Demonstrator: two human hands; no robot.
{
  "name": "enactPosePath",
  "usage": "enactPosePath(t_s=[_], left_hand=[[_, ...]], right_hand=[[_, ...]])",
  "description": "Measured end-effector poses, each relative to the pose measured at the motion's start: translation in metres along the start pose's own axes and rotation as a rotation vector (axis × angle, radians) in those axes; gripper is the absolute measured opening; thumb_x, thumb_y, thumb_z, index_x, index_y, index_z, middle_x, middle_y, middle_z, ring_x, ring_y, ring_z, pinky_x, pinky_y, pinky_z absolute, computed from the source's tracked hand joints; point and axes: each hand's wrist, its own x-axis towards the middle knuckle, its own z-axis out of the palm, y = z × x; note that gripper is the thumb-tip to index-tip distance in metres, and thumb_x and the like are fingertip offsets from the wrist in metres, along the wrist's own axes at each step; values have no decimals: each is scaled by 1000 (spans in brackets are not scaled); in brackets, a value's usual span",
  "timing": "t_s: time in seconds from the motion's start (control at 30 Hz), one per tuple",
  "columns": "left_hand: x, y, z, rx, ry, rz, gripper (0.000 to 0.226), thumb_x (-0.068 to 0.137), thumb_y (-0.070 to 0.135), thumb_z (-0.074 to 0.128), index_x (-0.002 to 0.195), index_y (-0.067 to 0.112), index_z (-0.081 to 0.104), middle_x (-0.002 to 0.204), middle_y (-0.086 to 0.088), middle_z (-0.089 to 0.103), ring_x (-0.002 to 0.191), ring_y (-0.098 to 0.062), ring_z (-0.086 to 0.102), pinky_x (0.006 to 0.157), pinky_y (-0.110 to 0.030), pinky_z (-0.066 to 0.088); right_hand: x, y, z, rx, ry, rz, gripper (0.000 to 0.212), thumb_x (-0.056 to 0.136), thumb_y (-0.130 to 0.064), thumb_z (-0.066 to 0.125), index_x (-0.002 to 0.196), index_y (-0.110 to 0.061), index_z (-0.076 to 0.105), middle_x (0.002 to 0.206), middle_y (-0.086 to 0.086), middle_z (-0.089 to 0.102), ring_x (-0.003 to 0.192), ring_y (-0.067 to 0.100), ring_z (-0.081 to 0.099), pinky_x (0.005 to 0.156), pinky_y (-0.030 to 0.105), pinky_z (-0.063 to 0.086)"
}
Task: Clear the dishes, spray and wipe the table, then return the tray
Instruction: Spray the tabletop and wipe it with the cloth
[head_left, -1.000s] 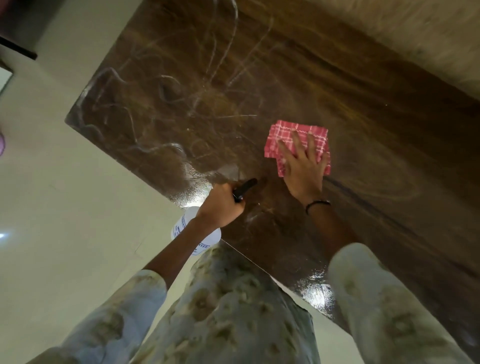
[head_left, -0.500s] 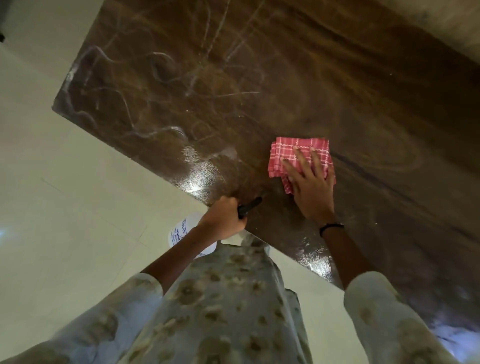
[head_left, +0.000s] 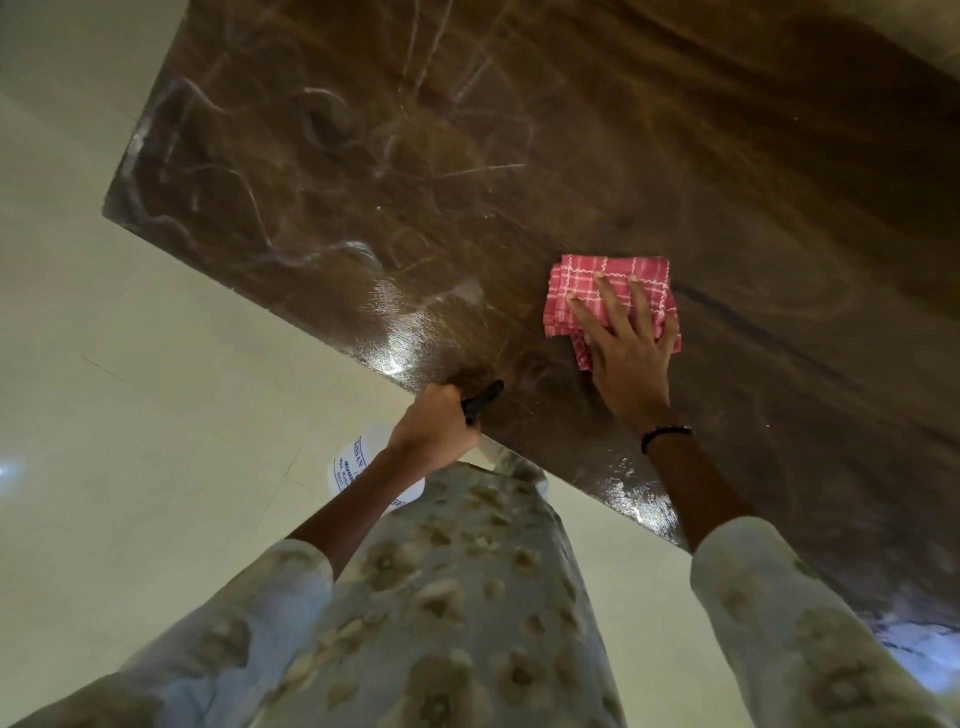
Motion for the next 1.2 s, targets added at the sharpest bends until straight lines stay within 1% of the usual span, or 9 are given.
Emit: enactPosePath(t_s=[0.13, 0.23, 0.33, 0.4, 0.57, 0.7, 0.8, 1.0, 1.2], left_hand=[[-5, -2, -8, -65, 79, 34, 7, 78, 5, 56, 78, -1, 59, 72, -31, 62, 67, -47, 59, 52, -35, 38], [-9, -10, -8, -131, 91, 44, 8, 77, 9, 55, 69, 8, 53, 55, -19, 53, 52, -42, 49, 51, -31, 32], [-9, -19, -8, -164, 90, 57, 30, 72, 20, 50, 90, 3, 65, 46, -2, 38, 39, -20, 31, 47, -27, 29], [-11, -19, -11, -177, 80, 60, 18, 71, 21, 51, 77, 11, 64, 47, -6, 43, 39, -23, 34, 47, -27, 30], [-7, -21, -14, -160, 116, 43, 38, 79, 10, 58, 51, 20, 34, 46, -3, 37, 51, -41, 46, 51, -32, 34], [-6, -24, -18, -153, 127, 62, 36, 79, 9, 58, 52, 18, 34, 46, -1, 37, 52, -38, 44, 51, -30, 32], [-7, -28, -23, -169, 156, 105, 24, 77, 9, 57, 61, 18, 41, 47, -3, 36, 49, -37, 41, 52, -28, 30], [-6, -45, -34, -181, 196, 171, 11, 71, 11, 55, 76, 3, 60, 42, 5, 31, 39, -17, 28, 47, -26, 25], [-2, -67, -38, -116, 136, 58, 24, 77, 12, 58, 60, 16, 41, 50, -5, 42, 48, -31, 41, 49, -28, 28]], right_hand=[[3, -45, 8, 84, 2, 6, 62, 88, -20, 58, 143, -36, 37, 157, 1, 24, 144, 35, 14, 104, 68, 12], [-10, -85, 22, 82, -7, -114, 60, 84, -21, 52, 141, -37, 40, 156, -2, 26, 145, 33, 15, 106, 64, 14], [-48, -90, 37, -8, -13, -304, 54, 86, -30, 54, 139, -36, 43, 156, -1, 28, 144, 31, 19, 111, 57, 9], [-69, -69, 41, -65, -30, -372, 60, 87, -33, 60, 143, -37, 37, 156, -1, 27, 145, 30, 20, 112, 57, 12], [-55, -28, 22, -55, -68, -136, 63, 86, -33, 59, 144, -37, 33, 155, 2, 27, 143, 33, 19, 106, 68, 23], [-12, -72, 17, 50, -20, 56, 67, 84, -19, 59, 145, -35, 34, 157, 2, 23, 144, 36, 13, 105, 66, 8], [-11, -114, 24, 89, -12, -34, 56, 84, -24, 44, 139, -34, 42, 155, 1, 30, 144, 35, 18, 105, 66, 16], [-68, -102, 47, -51, -55, -340, 75, 80, -30, 69, 144, -38, 32, 156, -1, 27, 145, 31, 19, 112, 57, 11], [-64, -67, 35, -110, -102, -171, 86, 73, -44, 77, 145, -39, 30, 157, 0, 20, 144, 33, 18, 107, 65, 13]])
